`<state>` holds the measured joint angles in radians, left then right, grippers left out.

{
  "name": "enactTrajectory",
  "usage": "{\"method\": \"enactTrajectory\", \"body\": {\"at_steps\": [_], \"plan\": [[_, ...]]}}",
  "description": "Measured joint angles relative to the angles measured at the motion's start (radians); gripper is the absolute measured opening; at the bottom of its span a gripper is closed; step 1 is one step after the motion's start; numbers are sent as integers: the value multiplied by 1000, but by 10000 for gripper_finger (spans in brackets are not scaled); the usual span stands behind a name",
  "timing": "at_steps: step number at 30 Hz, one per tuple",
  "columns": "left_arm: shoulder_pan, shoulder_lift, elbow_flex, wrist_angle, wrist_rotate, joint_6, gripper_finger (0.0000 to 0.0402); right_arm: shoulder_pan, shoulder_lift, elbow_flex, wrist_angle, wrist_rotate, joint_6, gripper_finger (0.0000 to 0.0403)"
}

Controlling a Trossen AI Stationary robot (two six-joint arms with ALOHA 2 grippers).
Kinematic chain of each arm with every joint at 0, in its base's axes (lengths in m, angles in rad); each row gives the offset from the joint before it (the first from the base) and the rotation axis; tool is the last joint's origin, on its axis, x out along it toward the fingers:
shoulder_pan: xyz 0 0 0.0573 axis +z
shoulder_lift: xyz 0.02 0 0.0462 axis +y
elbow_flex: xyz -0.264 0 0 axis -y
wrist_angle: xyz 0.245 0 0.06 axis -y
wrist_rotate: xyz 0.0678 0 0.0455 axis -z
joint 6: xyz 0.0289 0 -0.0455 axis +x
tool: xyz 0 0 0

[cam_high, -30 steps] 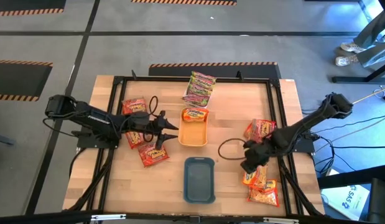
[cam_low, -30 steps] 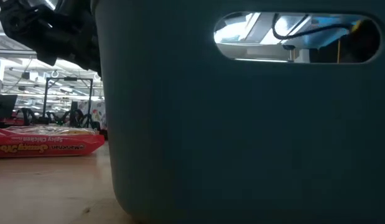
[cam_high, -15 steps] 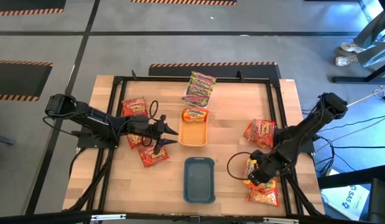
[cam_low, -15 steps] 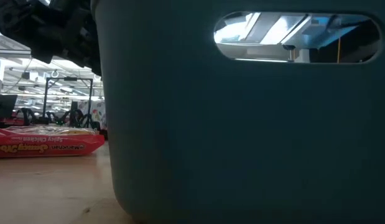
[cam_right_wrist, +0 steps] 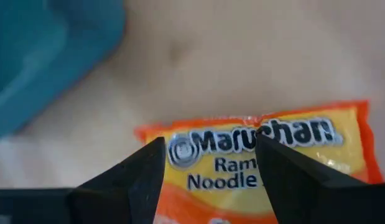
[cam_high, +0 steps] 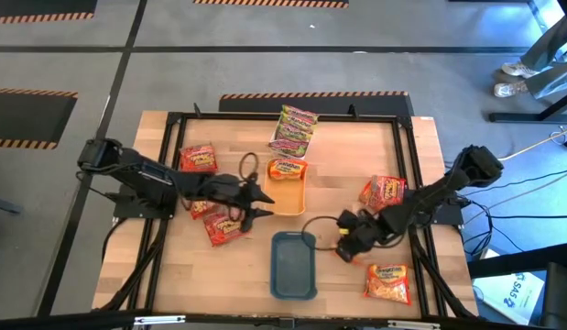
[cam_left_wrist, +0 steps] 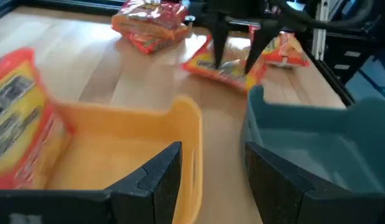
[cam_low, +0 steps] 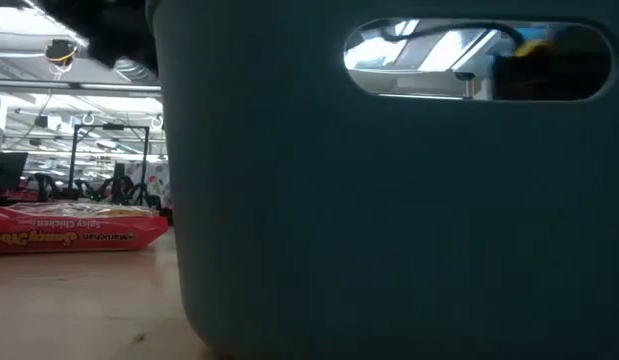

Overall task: Sort Maruchan noodles
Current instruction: Put the yellow noodle pack into the yellow bin

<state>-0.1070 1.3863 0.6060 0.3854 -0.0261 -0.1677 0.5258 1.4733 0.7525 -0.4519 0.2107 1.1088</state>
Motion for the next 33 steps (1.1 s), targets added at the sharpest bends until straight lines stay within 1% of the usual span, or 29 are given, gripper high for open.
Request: {"method": "enactTrajectory", "body": {"at_steps": [3,5,7,8,10,13,15,17,19,21,24,27,33], "plan": [[0,76,118,-71,-4,1,171,-45,-1,1,39,109,-131,234],[0,134,201,-115,-5,-7,171,-56,-31,3,15,162,-194,234],[0,189,286,-163,-6,-9,171,-46,-74,12,6,173,-228,234],[0,218,329,-183,-6,-11,171,-27,-101,12,-34,183,-230,234],[0,283,420,-216,-6,-17,171,27,-136,8,-90,214,-214,234],[8,386,561,-265,0,-40,171,134,-175,-24,-140,290,-135,234],[18,445,646,-325,3,-53,171,203,-179,-60,-130,313,-72,234],[30,519,743,-342,10,-73,171,265,-179,-101,-123,313,-10,234],[44,583,827,-400,12,-90,171,319,-174,-141,-83,323,60,234],[60,645,902,-423,22,-108,171,359,-170,-179,-40,350,92,234],[79,727,986,-433,56,-121,171,394,-167,-220,32,404,100,234],[89,788,1036,-445,64,-144,171,399,-152,-260,80,449,96,234],[102,852,1046,-449,68,-218,171,398,-92,-331,181,472,84,234]]}}
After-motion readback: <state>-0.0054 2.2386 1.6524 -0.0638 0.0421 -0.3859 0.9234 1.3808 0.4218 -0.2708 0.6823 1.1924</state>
